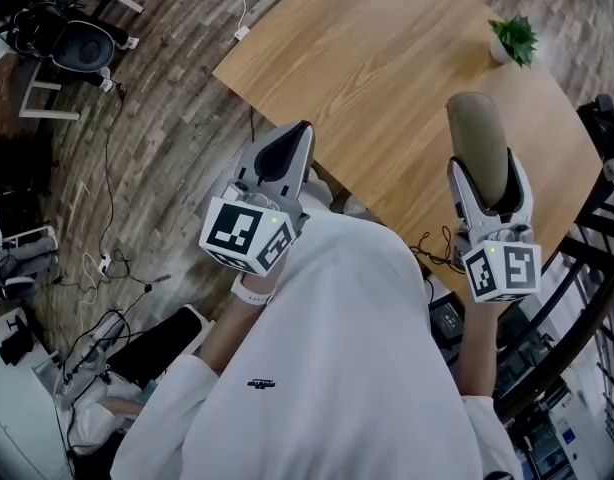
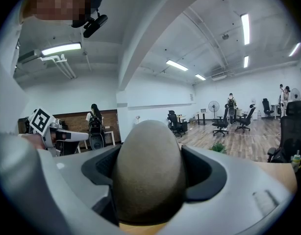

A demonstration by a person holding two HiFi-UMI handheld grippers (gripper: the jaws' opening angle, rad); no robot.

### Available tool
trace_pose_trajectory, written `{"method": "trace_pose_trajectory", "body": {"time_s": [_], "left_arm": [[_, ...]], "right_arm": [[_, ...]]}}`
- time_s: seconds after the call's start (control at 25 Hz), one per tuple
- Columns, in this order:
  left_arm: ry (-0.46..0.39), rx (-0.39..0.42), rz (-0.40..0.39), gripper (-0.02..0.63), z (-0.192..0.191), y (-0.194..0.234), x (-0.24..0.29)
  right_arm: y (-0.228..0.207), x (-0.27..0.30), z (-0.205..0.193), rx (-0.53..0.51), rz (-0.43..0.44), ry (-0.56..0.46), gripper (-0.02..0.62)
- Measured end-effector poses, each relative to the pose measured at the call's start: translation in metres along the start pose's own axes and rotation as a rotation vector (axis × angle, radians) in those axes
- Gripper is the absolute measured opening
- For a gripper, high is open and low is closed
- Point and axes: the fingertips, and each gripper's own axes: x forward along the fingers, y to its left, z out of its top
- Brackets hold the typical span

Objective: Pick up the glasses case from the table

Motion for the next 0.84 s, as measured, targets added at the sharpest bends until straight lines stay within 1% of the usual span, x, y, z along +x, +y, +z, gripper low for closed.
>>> {"method": "trace_pose_trajectory", "body": {"time_s": [0.2, 0.6, 0.84], "left_arm": [[-0.001, 0.006, -0.001, 0.003, 0.0014, -0.0027, 0.0012], [0.004, 0.007, 0.002, 0.003, -0.0011, -0.0023, -0.0029], [0.010, 0.007, -0.002, 0.003, -0.0010, -0.0056, -0.0003]], "right_arm": [[0.0002, 0.0007, 0.0002, 0.010, 0.006, -0.007, 0.396], [0.0042, 0.0002, 0.0005, -0.004, 0.022, -0.011, 0.396], [-0.0004, -0.0017, 0.0016, 0.005, 0.008, -0.011, 0.396]]}}
